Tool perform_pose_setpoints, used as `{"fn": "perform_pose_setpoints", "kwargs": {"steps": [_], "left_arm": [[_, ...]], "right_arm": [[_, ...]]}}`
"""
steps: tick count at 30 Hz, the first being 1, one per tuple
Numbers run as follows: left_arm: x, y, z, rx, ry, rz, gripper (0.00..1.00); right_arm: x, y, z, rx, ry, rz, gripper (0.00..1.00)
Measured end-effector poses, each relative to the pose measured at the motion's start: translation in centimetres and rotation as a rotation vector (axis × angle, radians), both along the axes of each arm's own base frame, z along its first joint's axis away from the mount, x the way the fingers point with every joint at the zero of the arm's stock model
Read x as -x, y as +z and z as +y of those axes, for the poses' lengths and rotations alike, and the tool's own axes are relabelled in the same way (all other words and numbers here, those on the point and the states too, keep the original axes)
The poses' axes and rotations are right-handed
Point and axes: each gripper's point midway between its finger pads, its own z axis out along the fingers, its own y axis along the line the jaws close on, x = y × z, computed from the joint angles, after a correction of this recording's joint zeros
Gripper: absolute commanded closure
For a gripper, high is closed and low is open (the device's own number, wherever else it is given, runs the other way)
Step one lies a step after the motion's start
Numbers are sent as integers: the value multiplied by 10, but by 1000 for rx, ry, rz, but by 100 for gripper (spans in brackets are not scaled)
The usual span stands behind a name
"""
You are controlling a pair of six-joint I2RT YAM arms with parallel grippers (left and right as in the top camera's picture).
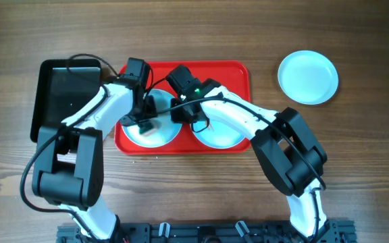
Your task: Clean dirty plates on tray and stack at the side
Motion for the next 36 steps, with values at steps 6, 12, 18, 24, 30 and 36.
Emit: {"fn": "perform_pose_setpoints", "kwargs": {"steps": [6,12,18,24,30,36], "left_arm": [[-3,8,44,-181,52,-27,96],[-23,55,46,-168,77,-176,96],[-33,100,28,-46,70,-308,96],[-34,101,11,93,56,-300,96],[-25,78,1,160,50,-202,96],[-25,96,2,205,57,-239,96]], "right_arm": [[0,0,0,-1,0,0,96],[0,0,0,-1,0,0,96],[0,0,0,-1,0,1,96],[0,0,0,-1,0,1,96],[0,0,0,0,0,0,96],[0,0,0,-2,0,-1,96]]}}
